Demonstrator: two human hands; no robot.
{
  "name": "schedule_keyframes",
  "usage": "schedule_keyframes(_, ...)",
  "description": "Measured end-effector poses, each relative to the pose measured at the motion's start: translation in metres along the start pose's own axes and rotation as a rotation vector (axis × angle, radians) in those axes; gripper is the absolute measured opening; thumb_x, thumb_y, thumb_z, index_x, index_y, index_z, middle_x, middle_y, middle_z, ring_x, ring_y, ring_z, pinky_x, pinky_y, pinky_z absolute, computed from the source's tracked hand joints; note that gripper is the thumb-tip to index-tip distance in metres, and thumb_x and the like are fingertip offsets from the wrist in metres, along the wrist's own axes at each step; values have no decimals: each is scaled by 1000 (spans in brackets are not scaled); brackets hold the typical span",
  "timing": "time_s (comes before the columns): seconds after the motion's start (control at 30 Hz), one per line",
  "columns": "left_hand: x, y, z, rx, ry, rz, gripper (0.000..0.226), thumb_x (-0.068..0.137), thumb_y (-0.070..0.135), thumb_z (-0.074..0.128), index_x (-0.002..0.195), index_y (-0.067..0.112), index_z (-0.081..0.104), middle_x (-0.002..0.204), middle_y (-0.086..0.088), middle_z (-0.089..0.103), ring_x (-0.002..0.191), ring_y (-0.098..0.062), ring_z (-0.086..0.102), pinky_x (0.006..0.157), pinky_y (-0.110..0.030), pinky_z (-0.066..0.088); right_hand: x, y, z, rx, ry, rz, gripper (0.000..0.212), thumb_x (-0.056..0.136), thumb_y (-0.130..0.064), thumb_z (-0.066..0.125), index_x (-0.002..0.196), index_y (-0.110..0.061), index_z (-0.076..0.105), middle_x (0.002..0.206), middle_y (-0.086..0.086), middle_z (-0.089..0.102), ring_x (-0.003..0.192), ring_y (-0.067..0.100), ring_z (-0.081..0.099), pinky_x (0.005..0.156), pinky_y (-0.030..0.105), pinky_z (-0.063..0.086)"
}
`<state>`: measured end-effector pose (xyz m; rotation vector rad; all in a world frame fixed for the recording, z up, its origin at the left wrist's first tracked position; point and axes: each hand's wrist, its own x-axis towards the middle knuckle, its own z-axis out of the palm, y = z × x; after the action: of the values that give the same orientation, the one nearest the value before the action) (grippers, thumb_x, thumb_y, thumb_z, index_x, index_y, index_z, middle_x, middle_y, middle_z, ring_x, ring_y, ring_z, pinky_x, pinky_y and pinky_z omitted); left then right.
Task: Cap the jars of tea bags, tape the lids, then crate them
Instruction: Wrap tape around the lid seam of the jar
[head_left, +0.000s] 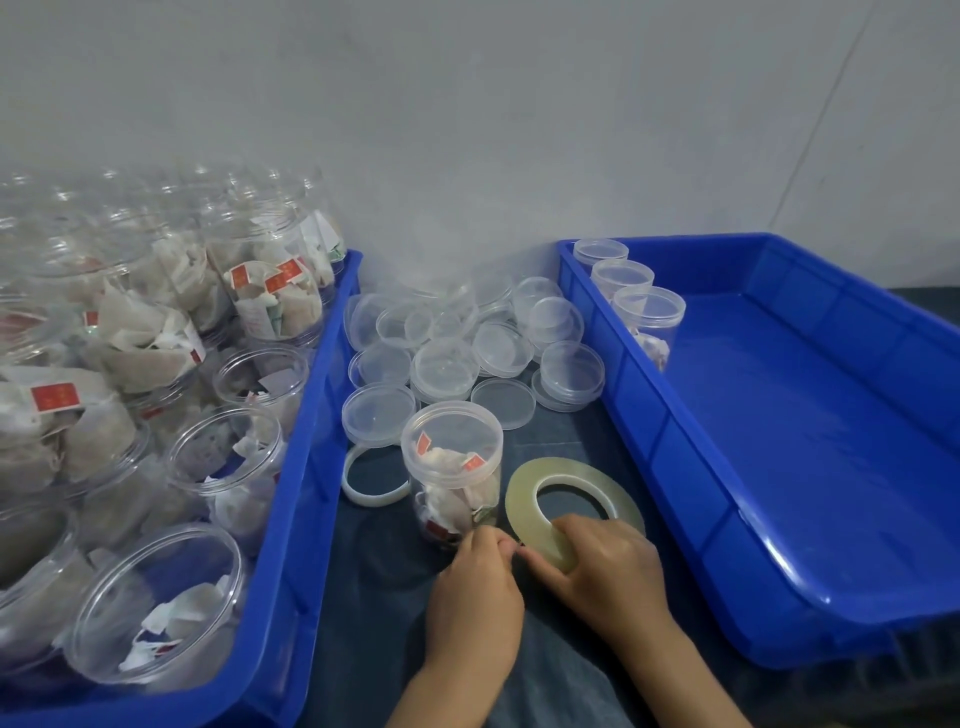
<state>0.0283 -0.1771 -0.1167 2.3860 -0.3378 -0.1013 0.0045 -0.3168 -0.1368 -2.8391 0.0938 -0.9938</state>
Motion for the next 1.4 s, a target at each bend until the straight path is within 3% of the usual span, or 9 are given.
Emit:
schedule_keyframes(0.27,-16,-8,-4,-227,-200,3,24,98,37,37,78,31,48,81,7,58,87,-14,61,84,-36,46,3,1,4,-78,-182,34,37,44,-18,86,53,-18,50,47,-5,48,43,16,46,45,23,28)
schedule_keyframes(0.4,-14,-14,-3,-272,-241,-38,30,87,57,50,73,30,51,64,10,61,67,-4,62,72,-31,49,4,0,4,-111,-317,83,13,66,-29,69,71,-21,61,63,-6,58,61,15,54,57,23,28)
schedule_keyframes(0.8,-12,-30,6,-596,-190,-118,29,91,3,54,73,22,65,63,11,65,53,-7,60,51,-16,43,7,-4,0,-70,-327,98,26,48,-18,80,58,-18,55,49,-5,52,46,17,50,47,25,36)
schedule_keyframes(0.9,-11,-31,5,-582,-156,-103,25,93,6,52,76,22,62,62,14,64,53,-6,59,53,-19,44,8,1,-1,-9,-360,37,22,67,-33,71,82,-18,64,65,-5,62,63,20,58,60,29,40)
schedule_keyframes(1.0,-14,-29,4,-560,-120,-101,23,96,13,50,76,21,57,59,14,62,52,-7,57,56,-24,46,12,15,-9,110,-538,-23,51,75,-66,54,113,-32,54,98,-13,61,96,10,53,79,23,32)
schedule_keyframes(1.13,-13,-27,-4,-686,-14,-178,24,101,10,39,79,12,49,51,3,59,46,-11,56,54,-35,50,16,28,-24,58,-641,-88,56,69,-79,49,103,-35,54,98,-24,49,104,-2,44,98,18,19)
schedule_keyframes(1.23,-16,-25,-23,-438,92,40,25,99,13,43,77,22,49,68,6,56,59,-12,57,65,-45,53,17,29,-35,-22,-694,-78,59,67,-84,39,90,-32,52,90,-24,45,102,-4,44,112,33,7)
schedule_keyframes(1.3,-15,-20,-40,-233,247,270,26,97,13,43,75,26,49,78,11,50,66,-17,55,61,-44,49,19,28,-42,-59,-564,-88,60,67,-85,35,79,-29,53,80,-20,50,90,2,54,109,43,17)
schedule_keyframes(1.4,-9,-17,-52,-132,528,418,22,90,19,45,74,9,56,80,0,53,66,-17,52,54,-33,47,26,33,-42,-32,-196,-48,49,65,-63,70,57,-16,56,59,-3,60,63,19,62,86,44,39)
